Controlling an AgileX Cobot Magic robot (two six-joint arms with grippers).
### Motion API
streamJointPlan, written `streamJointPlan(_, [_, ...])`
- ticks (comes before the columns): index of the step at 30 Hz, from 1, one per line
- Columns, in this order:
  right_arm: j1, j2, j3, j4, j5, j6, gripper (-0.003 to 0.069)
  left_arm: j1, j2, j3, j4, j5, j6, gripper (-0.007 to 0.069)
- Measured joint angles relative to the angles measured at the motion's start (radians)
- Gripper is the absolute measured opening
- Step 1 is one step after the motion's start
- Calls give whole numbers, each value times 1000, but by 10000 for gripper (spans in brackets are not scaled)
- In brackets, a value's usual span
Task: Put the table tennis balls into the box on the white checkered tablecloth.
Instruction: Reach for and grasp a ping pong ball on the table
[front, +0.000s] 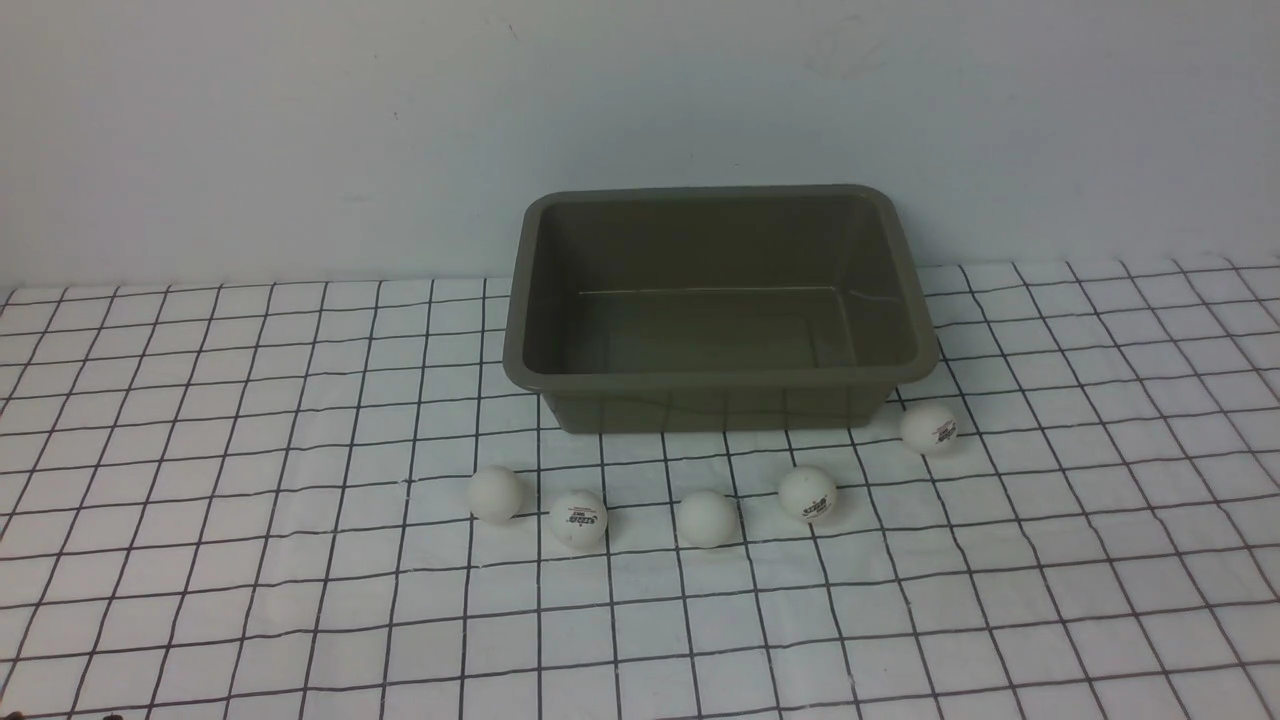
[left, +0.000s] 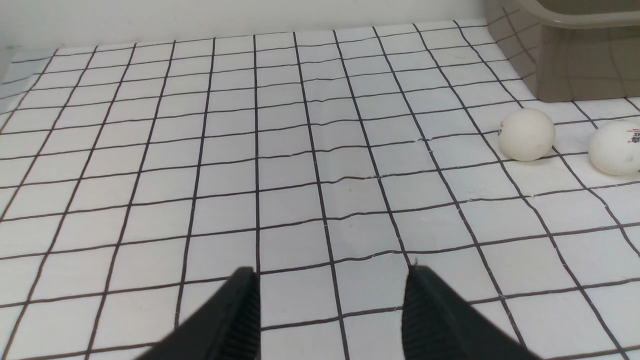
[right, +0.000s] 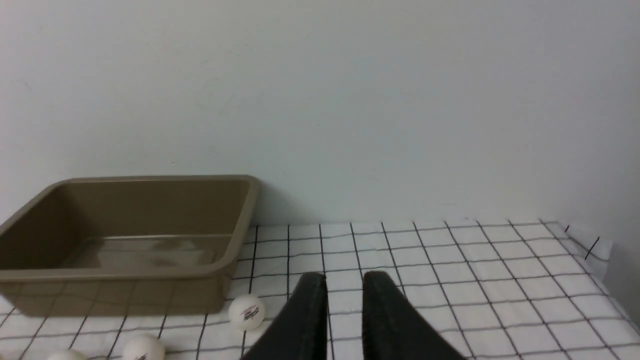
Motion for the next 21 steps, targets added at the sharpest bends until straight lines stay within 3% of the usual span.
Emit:
streamJointPlan(6, [0, 0, -38, 83, 104, 7, 97, 0, 0, 0, 0, 0, 0, 352])
streamJointPlan(21, [0, 0, -39, 289, 127, 7, 97, 0, 0, 0, 0, 0, 0, 352])
